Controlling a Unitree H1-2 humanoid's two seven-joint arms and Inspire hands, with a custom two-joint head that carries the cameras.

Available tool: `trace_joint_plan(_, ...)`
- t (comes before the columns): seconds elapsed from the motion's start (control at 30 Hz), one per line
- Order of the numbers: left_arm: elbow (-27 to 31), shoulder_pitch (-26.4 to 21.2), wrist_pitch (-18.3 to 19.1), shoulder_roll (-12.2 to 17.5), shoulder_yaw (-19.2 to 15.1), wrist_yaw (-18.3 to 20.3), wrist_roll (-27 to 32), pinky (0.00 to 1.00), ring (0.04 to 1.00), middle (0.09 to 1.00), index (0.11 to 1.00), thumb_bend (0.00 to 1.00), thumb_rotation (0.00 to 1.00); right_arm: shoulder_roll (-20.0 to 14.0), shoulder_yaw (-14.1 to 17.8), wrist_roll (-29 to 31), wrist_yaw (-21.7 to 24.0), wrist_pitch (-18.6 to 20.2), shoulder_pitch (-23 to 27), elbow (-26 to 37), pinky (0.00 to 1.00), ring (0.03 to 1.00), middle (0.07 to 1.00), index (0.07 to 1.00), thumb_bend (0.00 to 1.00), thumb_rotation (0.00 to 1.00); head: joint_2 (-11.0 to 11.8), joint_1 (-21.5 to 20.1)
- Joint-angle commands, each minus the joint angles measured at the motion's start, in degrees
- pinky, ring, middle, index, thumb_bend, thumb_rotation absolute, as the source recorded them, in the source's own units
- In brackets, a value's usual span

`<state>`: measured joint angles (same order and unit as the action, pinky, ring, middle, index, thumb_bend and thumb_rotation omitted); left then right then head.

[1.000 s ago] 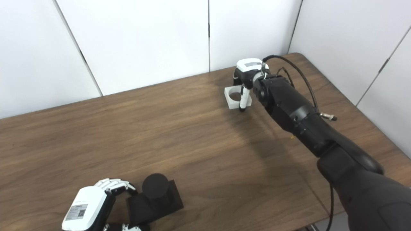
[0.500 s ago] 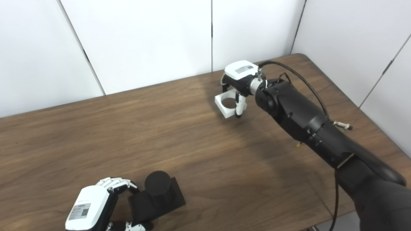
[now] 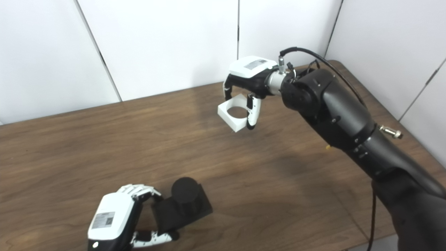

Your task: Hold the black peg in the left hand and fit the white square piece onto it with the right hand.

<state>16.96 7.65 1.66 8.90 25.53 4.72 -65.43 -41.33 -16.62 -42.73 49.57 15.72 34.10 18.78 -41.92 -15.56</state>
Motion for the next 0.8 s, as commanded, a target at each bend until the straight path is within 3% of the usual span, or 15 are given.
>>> trace_joint_plan(0.0,-3.62,-0.13,1.33,-0.09,1.61,1.31,-4.06,0.82,0.767,0.711,0.485,0.52,0.05,-1.27,1.19,1.61,3.42,1.95,4.52,3.8,0.82,0.882,0.767,0.486,0.52,0.13,-0.14,0.47)
trace_joint_plan(0.23,-4.11,-0.91,3.01,-0.64,2.85,2.04,-5.63,0.85,0.776,0.715,0.485,0.52,0.05,0.67,-0.23,4.25,11.46,6.86,7.43,10.71,0.79,0.868,0.758,0.486,0.52,0.14,-1.15,1.75)
trace_joint_plan(0.77,-3.13,-1.31,4.8,-1.0,4.28,3.14,-8.26,0.85,0.777,0.716,0.485,0.52,0.05,4.54,-1.95,6.34,16.15,10.89,5.76,21.54,0.76,0.872,0.754,0.485,0.52,0.13,-2.48,1.94)
